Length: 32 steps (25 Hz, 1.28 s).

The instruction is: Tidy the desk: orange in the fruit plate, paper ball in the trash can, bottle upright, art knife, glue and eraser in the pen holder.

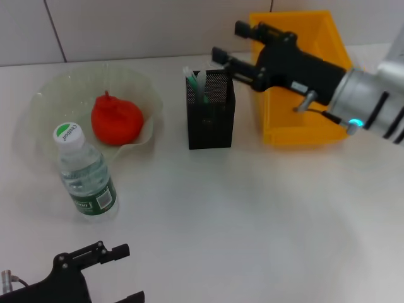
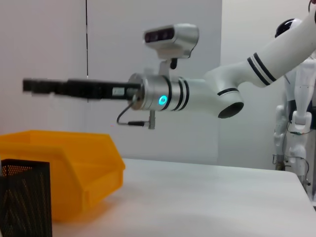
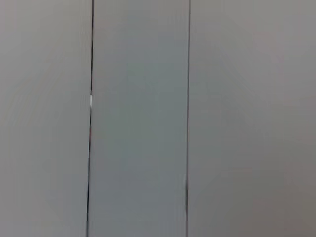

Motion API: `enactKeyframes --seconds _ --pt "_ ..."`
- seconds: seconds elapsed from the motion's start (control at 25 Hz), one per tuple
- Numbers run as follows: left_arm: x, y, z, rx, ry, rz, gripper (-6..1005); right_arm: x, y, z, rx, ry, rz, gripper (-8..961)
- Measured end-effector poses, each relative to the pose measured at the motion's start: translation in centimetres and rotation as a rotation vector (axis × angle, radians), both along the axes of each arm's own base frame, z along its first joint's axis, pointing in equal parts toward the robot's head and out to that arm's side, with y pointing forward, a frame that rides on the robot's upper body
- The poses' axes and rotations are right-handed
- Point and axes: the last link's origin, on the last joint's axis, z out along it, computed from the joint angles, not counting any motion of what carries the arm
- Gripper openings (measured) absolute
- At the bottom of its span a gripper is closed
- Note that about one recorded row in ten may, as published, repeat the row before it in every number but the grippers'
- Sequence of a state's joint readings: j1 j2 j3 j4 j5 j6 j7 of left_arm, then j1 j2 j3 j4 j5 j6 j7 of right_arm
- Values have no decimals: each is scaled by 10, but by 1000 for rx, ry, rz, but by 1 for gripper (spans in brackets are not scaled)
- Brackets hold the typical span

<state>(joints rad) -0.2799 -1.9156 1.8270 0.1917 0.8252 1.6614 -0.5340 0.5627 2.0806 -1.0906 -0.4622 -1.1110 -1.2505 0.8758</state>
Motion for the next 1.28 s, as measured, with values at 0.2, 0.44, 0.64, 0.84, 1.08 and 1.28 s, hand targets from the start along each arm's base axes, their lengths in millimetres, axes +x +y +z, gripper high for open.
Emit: enactKeyframes --seconds 0.2,0.44,0.64,0.84,1.08,1.28 --pt "-1 -1 3 3 -5 -1 686 -1 -22 27 -56 104 65 723" --pt "-3 6 11 39 -7 15 686 21 -63 33 -212 121 103 768" --pt "-5 9 15 41 -8 31 686 52 -104 19 -382 9 102 770" --pt "-3 14 17 8 -2 28 686 72 -130 1 -530 -93 80 770" --pt "1 18 12 -65 19 15 689 80 -145 -11 -573 -98 84 770" --pt "4 20 10 -81 20 8 690 80 -147 -14 -579 -103 86 770"
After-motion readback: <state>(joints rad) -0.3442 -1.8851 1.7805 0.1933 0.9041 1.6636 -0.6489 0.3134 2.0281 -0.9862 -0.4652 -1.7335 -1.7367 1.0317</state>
